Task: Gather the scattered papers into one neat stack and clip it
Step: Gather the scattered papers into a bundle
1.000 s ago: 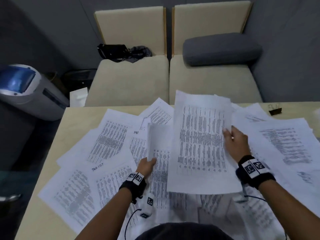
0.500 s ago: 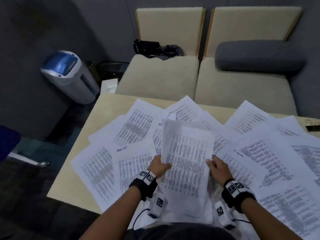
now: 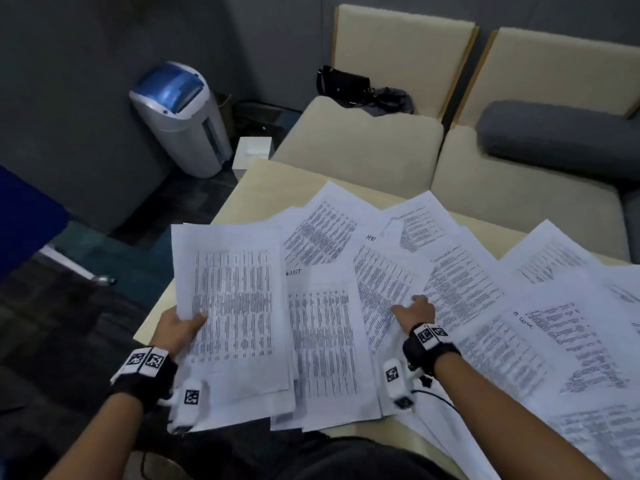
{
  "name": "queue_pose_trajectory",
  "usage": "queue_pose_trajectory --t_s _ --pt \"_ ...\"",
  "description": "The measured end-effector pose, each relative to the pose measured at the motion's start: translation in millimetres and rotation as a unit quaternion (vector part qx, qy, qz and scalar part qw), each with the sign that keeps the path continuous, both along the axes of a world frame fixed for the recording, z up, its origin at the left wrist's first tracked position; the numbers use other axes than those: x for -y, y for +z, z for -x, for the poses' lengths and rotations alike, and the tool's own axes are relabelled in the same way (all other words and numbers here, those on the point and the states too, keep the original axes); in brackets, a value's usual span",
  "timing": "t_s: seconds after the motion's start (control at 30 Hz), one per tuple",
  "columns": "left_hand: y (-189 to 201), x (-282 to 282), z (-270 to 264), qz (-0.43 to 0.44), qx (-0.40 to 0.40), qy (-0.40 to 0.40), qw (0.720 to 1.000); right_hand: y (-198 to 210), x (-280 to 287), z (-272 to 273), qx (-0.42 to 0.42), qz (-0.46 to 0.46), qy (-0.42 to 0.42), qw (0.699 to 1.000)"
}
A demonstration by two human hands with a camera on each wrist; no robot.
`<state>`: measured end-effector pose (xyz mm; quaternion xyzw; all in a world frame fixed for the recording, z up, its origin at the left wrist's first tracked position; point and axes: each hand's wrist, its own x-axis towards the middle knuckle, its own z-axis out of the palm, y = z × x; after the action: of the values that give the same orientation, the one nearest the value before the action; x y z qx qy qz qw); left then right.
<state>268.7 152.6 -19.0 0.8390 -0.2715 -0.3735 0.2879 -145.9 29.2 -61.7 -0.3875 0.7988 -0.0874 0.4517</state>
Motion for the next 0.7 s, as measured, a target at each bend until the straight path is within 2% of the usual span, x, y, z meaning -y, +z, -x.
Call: queue_pose_trajectory --t_s 0.07,0.13,0.27,0.33,0.4,0.43,0.5,0.53,0.6,0.7 --pt "-15.2 -8.4 -5.0 -0.031 0.019 -0.015 0.999 1.3 -3.6 -19.2 -0.041 -0.043 -0.072 0.996" --pt "-39.3 -10.5 -7.2 -0.054 0.020 -0.022 0.998 -2.8 -7.7 -31.3 -0.048 -0.055 -0.096 0.993" --pt "-74.1 -0.8 2.5 -0.073 0.003 -0.047 0.996 -24.9 -7.2 -41.6 0.017 0.012 -0.073 0.997" --pt "-81.8 7.4 11.3 -0.074 0.006 -0.074 0.995 -27.3 -10.9 -48.4 0.061 0.007 -0.039 0.997" --pt "-87.0 14.5 17.3 -0.069 0.013 -0.091 0.993 -27.4 -13.8 -54.9 0.025 0.001 0.002 1.000" --pt "-88.3 17.5 19.2 -0.068 0.012 -0.093 0.993 -24.7 -12.7 -57.2 -0.026 0.007 0.004 1.000" --pt "-90.3 20.1 19.9 -0.067 0.010 -0.095 0.993 -13.2 -9.8 -60.1 -0.118 0.007 -0.030 0.993" --pt "-92.6 20.0 18.6 -0.067 0.009 -0.096 0.993 -10.8 -8.4 -59.7 -0.129 0.011 -0.039 0.991" --pt "-96.7 18.8 16.0 -0.068 0.009 -0.099 0.993 -13.5 -3.7 -58.6 -0.080 0.027 -0.037 0.996" --pt "-99.3 17.6 15.6 -0.068 0.001 -0.105 0.992 -25.1 0.7 -63.2 0.044 0.049 -0.064 0.996"
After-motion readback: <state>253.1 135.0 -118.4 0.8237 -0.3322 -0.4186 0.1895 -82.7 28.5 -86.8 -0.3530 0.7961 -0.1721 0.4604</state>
